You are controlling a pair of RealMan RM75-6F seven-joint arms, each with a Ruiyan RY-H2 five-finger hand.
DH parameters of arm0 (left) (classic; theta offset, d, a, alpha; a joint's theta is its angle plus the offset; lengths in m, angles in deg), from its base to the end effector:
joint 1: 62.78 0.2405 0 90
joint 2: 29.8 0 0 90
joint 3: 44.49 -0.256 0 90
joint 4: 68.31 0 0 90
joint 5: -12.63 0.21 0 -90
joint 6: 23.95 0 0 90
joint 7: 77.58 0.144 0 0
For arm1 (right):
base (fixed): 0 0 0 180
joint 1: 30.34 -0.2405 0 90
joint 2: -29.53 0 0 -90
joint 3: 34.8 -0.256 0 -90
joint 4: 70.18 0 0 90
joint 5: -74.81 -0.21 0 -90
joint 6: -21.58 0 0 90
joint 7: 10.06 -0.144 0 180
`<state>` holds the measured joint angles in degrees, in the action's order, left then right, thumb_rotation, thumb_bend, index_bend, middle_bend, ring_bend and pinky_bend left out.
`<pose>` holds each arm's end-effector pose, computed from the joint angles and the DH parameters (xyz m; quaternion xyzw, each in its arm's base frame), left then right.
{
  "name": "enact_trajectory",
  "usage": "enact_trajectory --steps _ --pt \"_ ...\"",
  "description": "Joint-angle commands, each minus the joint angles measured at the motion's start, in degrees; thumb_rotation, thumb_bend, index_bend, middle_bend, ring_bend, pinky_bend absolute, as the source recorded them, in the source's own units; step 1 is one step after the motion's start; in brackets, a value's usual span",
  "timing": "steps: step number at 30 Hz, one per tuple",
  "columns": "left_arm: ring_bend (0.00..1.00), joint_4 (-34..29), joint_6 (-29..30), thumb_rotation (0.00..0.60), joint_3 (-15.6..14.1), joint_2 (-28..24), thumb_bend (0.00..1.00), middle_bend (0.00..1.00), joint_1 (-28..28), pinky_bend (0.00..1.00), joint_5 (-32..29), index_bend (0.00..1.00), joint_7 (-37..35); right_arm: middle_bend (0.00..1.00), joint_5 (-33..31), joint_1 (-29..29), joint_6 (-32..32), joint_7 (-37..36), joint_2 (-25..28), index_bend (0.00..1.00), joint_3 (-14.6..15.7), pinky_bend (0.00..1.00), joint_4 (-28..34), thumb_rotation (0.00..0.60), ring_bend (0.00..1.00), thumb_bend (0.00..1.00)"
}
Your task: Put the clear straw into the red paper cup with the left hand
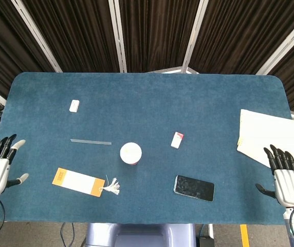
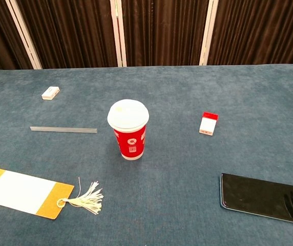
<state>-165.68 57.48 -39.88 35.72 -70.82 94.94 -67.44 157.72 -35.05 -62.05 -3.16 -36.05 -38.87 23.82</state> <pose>-0.2889 0.2017 0.1420 -0.6112 -0.3770 -0.3667 0.5915 -0.3100 -0.1838 0.1504 0.5930 -0.3834 0.3587 0.6105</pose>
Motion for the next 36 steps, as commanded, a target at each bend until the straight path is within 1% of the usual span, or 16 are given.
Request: enact_trajectory --steps 1,3,5,11,16,19,23,30,36 --pt "0.0 -1.05 -3.49 0.6 2.3 0.0 0.16 0.0 -2.75 0.0 -3.27 0.27 1.93 0.0 -0.17 -0.03 0.14 -0.2 -0.01 0.0 -0.06 0.0 0.05 0.6 0.0 0.12" --pt "0.0 -0.96 -5.99 0.6 3.93 0.6 0.21 0.0 -4.84 0.0 -5.91 0.34 3.87 0.0 -0.37 -0.12 0.42 -0.39 -0.01 0.0 -0.12 0.0 0.01 0.6 0.0 0.12" --pt "0.0 -0.33 -8.17 0.6 5.27 1.52 0.23 0.0 -6.75 0.0 -8.28 0.36 5.66 0.0 -0.66 -0.23 0.74 -0.6 -0.04 0.0 -0.22 0.0 -0.04 0.6 0.0 0.12" --pt "0.0 4.53 -15.17 0.6 8.96 5.97 0.29 0.0 -13.23 0.0 -16.19 0.37 10.95 0.0 -2.0 -0.77 2.15 -1.3 -0.22 0.0 -0.68 0.0 -0.32 0.6 0.0 0.12" --pt "0.0 10.37 -20.32 0.6 11.06 10.87 0.3 0.0 -18.7 0.0 -21.57 0.39 14.39 0.0 -3.34 -1.05 3.18 -1.93 -0.14 0.0 -1.09 0.0 -0.26 0.6 0.0 0.12" --pt "0.0 14.43 -23.1 0.6 11.28 14.33 0.32 0.0 -21.58 0.0 -24.03 0.42 16.19 0.0 -3.72 -0.95 3.23 -2.29 0.13 0.0 -1.2 0.0 0.08 0.6 0.0 0.12" --pt "0.0 19.05 -25.61 0.6 11.3 18.97 0.37 0.0 -24.45 0.0 -26.58 0.44 17.33 0.0 -3.46 -0.88 3.07 -2.22 0.29 0.0 -1.08 0.0 0.36 0.6 0.0 0.12" --pt "0.0 26.06 -28.99 0.6 10.64 26.15 0.37 0.0 -28.42 0.0 -28.98 0.45 18.48 0.0 -4.19 -0.92 3.26 -2.69 0.33 0.0 -1.43 0.0 0.31 0.6 0.0 0.12" --pt "0.0 29.27 -30.05 0.6 10.24 29.83 0.37 0.0 -30.46 0.0 -29.54 0.46 18.69 0.0 -4.43 -0.88 3.29 -3.14 0.43 0.0 -1.53 0.0 0.42 0.6 0.0 0.12"
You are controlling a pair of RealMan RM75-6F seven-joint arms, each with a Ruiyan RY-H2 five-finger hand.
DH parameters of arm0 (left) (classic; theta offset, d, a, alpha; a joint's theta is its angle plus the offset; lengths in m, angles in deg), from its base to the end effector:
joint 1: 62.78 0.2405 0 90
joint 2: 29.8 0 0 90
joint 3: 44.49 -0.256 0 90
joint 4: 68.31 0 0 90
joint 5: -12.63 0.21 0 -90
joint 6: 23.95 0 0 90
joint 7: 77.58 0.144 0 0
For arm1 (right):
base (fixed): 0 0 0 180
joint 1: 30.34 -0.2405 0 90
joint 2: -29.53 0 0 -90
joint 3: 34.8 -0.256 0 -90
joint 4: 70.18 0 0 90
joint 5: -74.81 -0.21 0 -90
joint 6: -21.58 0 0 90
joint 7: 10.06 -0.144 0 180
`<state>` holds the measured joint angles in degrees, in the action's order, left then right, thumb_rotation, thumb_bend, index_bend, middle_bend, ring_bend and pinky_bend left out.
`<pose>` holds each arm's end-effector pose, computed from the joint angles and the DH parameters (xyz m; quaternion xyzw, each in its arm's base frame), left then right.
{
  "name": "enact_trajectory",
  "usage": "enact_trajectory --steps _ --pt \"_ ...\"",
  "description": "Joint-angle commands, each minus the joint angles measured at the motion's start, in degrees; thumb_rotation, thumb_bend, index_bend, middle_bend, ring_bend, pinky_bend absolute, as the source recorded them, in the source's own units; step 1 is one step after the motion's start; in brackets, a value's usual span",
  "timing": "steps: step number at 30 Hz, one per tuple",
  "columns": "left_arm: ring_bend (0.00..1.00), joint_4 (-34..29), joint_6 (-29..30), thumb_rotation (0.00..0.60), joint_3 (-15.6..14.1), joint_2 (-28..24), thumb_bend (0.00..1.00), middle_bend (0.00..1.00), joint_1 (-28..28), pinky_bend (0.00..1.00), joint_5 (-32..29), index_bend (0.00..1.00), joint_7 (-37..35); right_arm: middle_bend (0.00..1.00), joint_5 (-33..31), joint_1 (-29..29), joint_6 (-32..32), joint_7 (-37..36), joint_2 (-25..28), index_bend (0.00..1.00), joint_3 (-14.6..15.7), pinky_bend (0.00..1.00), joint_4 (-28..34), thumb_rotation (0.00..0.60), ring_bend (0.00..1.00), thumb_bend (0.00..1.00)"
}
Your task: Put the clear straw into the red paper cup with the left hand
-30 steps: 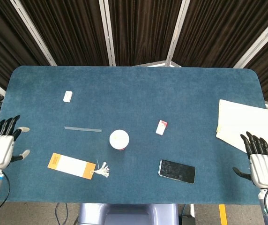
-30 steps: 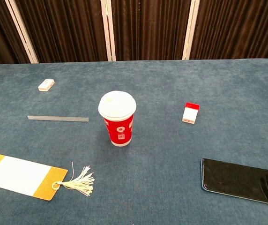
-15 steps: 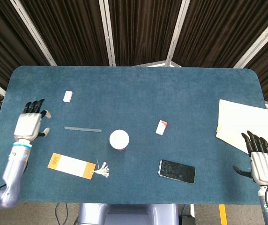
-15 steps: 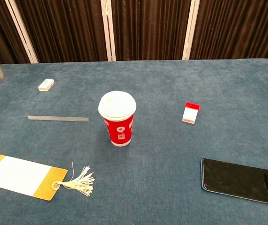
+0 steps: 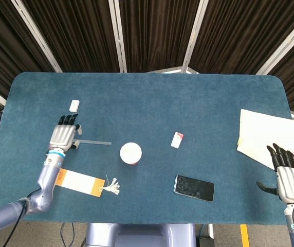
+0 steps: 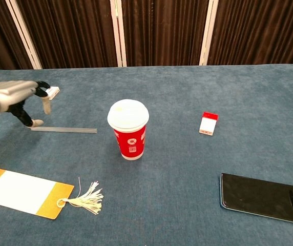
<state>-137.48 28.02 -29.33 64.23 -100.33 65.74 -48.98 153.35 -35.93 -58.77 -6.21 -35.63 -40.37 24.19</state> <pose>-0.2304 0.3717 -0.0113 -0.6844 -0.4111 -0.2692 0.5387 -0.3172 -0.1932 0.1518 0.5683 -0.4223 0.3587 0.6083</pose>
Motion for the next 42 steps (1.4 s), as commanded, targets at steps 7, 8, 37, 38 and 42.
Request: enact_trajectory --steps 7,8,37,38,42 --pt "0.0 2.84 -0.44 0.6 -0.83 3.86 0.37 0.0 -2.33 0.0 -0.71 0.5 1.11 0.0 -0.06 0.02 -0.01 -0.21 0.03 0.0 -0.03 0.0 0.13 0.6 0.0 0.12" --pt "0.0 2.94 -0.32 0.6 -0.84 4.12 0.37 0.0 -2.47 0.0 -0.75 0.5 1.15 0.0 -0.07 0.02 -0.01 -0.23 0.04 0.0 -0.04 0.0 0.15 0.6 0.0 0.12" --pt "0.0 4.54 -0.25 0.6 -2.27 8.05 0.46 0.0 -4.71 0.0 -3.95 0.47 3.65 0.0 -0.53 0.26 0.0 -0.6 0.4 0.0 0.0 0.0 0.87 0.6 0.0 0.12" --pt "0.0 4.42 -0.14 0.6 -2.28 8.05 0.47 0.0 -4.7 0.0 -3.87 0.47 3.52 0.0 -0.54 0.28 -0.01 -0.6 0.43 0.0 0.01 0.0 0.9 0.6 0.0 0.12" --pt "0.0 3.96 0.19 0.6 -2.4 8.06 0.51 0.0 -4.65 0.0 -3.55 0.48 3.06 0.0 -0.6 0.34 -0.06 -0.59 0.49 0.0 0.01 0.0 0.95 0.6 0.0 0.13"
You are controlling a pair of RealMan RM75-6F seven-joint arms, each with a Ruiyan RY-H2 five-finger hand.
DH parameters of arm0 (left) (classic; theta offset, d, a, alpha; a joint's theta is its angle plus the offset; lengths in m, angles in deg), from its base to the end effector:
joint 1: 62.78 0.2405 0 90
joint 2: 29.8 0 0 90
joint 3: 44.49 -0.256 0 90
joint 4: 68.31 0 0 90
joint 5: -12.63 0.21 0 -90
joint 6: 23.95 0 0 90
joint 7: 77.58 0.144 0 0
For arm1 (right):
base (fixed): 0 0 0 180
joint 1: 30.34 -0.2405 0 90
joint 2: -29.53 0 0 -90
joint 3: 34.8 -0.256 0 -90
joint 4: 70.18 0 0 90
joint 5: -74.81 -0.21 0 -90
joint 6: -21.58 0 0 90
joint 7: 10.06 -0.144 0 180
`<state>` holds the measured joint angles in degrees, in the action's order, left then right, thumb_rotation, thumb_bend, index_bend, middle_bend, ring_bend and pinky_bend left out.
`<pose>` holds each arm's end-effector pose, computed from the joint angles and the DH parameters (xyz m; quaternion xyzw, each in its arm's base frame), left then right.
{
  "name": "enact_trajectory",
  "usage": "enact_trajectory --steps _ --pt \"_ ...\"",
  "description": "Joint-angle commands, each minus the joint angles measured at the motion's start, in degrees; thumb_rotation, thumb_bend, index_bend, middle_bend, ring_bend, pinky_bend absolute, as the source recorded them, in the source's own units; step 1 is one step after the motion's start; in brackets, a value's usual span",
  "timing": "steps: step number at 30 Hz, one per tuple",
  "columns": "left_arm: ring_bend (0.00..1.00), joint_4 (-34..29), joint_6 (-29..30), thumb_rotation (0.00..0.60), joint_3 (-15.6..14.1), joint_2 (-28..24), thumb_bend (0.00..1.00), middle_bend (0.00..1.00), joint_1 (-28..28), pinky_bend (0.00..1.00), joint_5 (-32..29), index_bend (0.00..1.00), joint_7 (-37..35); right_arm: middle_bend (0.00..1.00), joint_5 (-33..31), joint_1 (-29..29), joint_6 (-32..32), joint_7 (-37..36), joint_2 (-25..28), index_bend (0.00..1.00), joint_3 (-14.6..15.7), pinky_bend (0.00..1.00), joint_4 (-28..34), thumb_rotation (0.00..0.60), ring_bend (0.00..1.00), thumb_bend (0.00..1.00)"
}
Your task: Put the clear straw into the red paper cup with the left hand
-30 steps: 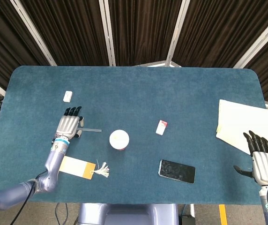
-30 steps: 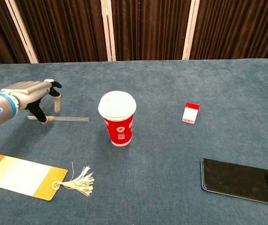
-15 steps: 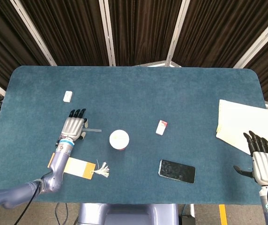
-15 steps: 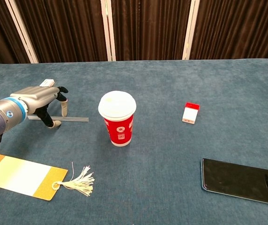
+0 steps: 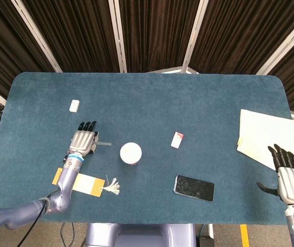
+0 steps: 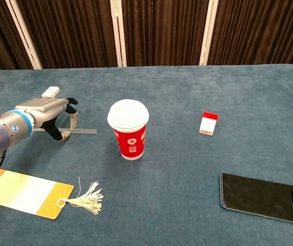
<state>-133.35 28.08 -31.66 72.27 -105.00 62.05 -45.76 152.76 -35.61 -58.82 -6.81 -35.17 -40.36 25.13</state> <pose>-0.1997 0.3665 -0.0631 -0.7106 -0.4105 -0.2587 0.5095 -0.3169 -0.1910 0.1533 0.5607 -0.4315 0.3610 0.6075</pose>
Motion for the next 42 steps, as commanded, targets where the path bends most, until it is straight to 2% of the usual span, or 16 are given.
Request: enact_trajectory --steps 1,11,19,23,31,37,42 --pt "0.0 -0.27 0.22 0.6 -0.13 0.03 0.51 0.0 0.04 0.0 0.24 0.48 -0.26 0.0 -0.03 0.02 -0.01 0.03 0.03 0.0 0.0 0.0 0.01 0.6 0.0 0.13" --pt "0.0 -1.25 1.27 0.6 -0.36 -0.68 0.52 0.0 0.35 0.0 0.78 0.49 -0.82 0.0 -0.1 0.17 -0.26 0.23 0.1 0.0 -0.01 0.0 0.17 0.6 0.0 0.12" --pt "0.0 -6.0 4.36 0.6 1.4 -3.86 0.52 0.0 1.07 0.0 2.09 0.49 -2.85 0.0 -0.11 0.22 -0.39 0.46 0.04 0.0 -0.01 0.0 0.18 0.6 0.0 0.13" --pt "0.0 -10.47 6.51 0.6 3.93 -6.31 0.52 0.0 1.89 0.0 2.35 0.49 -5.97 0.0 -0.11 0.24 -0.44 0.61 0.02 0.0 -0.01 0.0 0.16 0.6 0.0 0.12" --pt "0.0 -26.59 7.51 0.6 11.32 -13.8 0.52 0.0 4.67 0.0 -1.73 0.49 -15.71 0.0 -0.44 0.29 -0.46 1.04 -0.06 0.0 -0.07 0.0 0.27 0.6 0.0 0.13" --pt "0.0 -39.45 3.64 0.6 17.05 -18.79 0.52 0.0 6.99 0.0 -6.8 0.49 -26.73 0.0 -0.56 0.34 -0.55 1.29 -0.12 0.0 -0.1 0.0 0.41 0.6 0.0 0.13" --pt "0.0 -46.11 -0.6 0.6 20.3 -21.53 0.52 0.0 8.25 0.0 -7.22 0.49 -35.19 0.0 -0.79 0.35 -0.51 1.41 -0.16 0.0 -0.17 0.0 0.46 0.6 0.0 0.13"
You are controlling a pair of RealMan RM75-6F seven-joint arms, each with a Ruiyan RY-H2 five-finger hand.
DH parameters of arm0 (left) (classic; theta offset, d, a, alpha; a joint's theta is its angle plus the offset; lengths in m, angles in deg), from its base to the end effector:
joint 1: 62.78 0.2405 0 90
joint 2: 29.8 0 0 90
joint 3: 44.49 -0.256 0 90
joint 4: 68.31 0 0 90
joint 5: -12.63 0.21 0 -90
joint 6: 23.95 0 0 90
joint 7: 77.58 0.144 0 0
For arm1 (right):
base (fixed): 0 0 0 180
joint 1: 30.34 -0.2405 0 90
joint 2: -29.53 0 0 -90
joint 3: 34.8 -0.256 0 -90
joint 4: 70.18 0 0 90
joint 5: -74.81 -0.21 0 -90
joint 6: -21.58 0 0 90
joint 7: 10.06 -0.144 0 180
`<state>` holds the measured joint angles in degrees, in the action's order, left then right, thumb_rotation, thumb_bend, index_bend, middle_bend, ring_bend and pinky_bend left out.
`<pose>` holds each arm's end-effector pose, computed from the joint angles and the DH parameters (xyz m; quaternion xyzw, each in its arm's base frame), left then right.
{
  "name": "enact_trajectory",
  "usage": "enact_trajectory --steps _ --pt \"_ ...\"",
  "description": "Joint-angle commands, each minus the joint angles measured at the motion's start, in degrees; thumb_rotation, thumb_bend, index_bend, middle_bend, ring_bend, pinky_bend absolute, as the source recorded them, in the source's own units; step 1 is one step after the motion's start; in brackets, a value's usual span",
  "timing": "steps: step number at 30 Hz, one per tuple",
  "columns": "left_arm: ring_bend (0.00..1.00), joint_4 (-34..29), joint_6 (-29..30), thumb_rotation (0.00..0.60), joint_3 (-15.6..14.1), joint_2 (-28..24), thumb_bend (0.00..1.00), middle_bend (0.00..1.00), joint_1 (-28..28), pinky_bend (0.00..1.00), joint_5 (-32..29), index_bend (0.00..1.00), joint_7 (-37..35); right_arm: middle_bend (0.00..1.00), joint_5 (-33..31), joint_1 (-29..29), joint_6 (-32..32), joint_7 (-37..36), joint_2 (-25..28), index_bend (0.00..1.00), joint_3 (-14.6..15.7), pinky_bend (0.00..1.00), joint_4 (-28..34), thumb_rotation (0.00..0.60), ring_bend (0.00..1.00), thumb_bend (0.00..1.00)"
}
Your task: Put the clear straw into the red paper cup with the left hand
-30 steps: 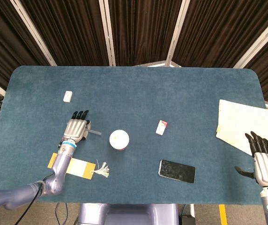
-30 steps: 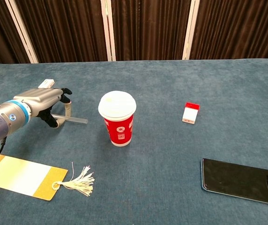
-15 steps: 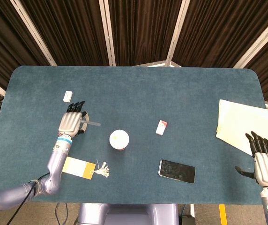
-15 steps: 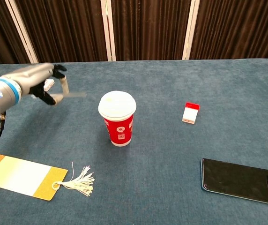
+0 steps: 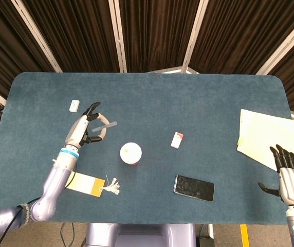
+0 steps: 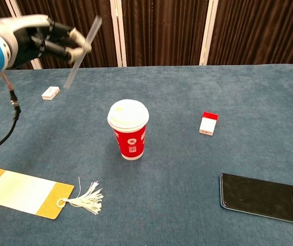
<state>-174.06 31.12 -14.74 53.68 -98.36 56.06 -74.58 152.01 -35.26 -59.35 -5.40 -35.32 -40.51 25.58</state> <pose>-0.1011 0.3449 0.0471 -0.4758 -0.6468 -0.5211 0.2893 -0.3173 -0.1892 0.1538 0.5567 -0.4293 0.3555 0.6159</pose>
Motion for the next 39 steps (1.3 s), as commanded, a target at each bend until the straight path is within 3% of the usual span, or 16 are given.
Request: enact_trajectory --steps 1,16,26,39 --pt "0.0 -6.35 -4.36 0.6 3.7 -3.14 0.52 0.0 1.8 0.0 -0.78 0.49 -7.84 0.0 -0.11 0.01 0.06 -0.03 0.0 0.0 -0.01 0.0 0.05 0.6 0.0 0.13" --pt "0.0 -7.54 -6.63 0.6 2.4 -0.27 0.52 0.0 1.32 0.0 6.01 0.49 -18.64 0.0 -0.72 0.01 0.57 -0.53 0.28 0.0 -0.12 0.0 0.4 0.6 0.0 0.13" --pt "0.0 -5.98 -6.97 0.6 -1.27 1.91 0.52 0.0 -0.16 0.0 7.37 0.49 -19.68 0.0 -0.6 0.07 0.52 -0.7 0.4 0.0 -0.07 0.0 0.44 0.6 0.0 0.13" --pt "0.0 -4.96 -6.19 0.6 -3.61 2.14 0.52 0.0 -0.69 0.0 8.27 0.49 -20.81 0.0 -0.66 0.07 0.65 -0.81 0.48 0.0 -0.05 0.0 0.49 0.6 0.0 0.13"
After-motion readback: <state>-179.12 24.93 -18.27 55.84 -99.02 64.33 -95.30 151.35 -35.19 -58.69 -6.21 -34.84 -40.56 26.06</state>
